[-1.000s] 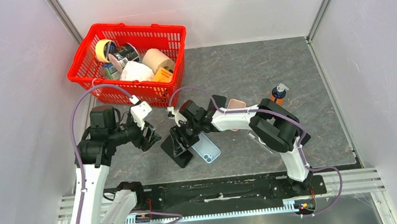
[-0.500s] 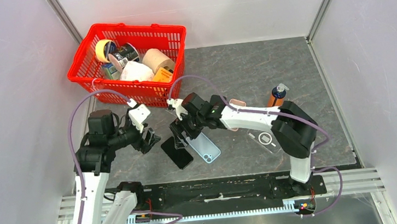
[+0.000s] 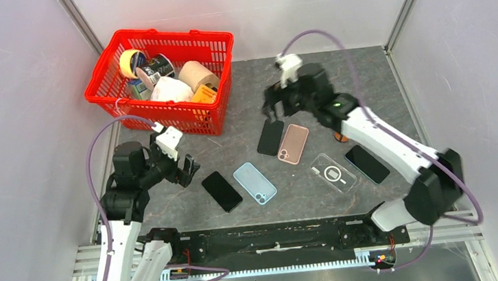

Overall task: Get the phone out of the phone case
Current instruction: Reset both arms

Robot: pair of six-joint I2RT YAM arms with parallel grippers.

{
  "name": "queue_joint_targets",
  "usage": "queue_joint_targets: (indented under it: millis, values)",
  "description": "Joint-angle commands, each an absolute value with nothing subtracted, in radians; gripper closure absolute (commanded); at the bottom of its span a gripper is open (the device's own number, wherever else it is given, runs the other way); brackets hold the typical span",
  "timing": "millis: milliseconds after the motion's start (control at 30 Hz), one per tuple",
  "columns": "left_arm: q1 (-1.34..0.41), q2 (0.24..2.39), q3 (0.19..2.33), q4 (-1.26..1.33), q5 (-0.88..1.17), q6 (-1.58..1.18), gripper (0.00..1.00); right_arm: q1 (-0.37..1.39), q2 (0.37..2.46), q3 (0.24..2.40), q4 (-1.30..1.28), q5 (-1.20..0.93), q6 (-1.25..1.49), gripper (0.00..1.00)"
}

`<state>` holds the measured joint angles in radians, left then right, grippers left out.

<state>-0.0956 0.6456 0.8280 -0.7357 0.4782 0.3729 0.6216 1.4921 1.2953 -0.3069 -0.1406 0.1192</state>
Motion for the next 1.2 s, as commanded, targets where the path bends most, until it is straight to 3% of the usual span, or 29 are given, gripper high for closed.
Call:
queue_joint_targets:
  millis: [0,200,600,867,1167]
  values:
    - [-0.091,0.627,0.802,-0.58,0.402,0.246,0.08,0.506,1.277,1.229,-0.247,-0.023,0.068,0.03]
    - [-0.091,0.594,0.756,-0.512,0.339,0.204,0.0,0.44,1.056,1.17,-0.214,0.214,-0.11,0.03]
    - [-0.091,0.534,0.678,-0.424,0.13,0.175,0.0,0.405,0.841,1.021,-0.266,0.486,-0.308,0.03]
    - [-0.091,0.453,0.592,-0.334,0.128,0.186,0.0,0.358,0.625,0.864,-0.485,0.327,-0.133,0.03]
    - [-0.091,0.412,0.545,-0.316,0.224,0.212,0.0,0.309,0.495,0.71,-0.483,0.265,-0.104,0.03]
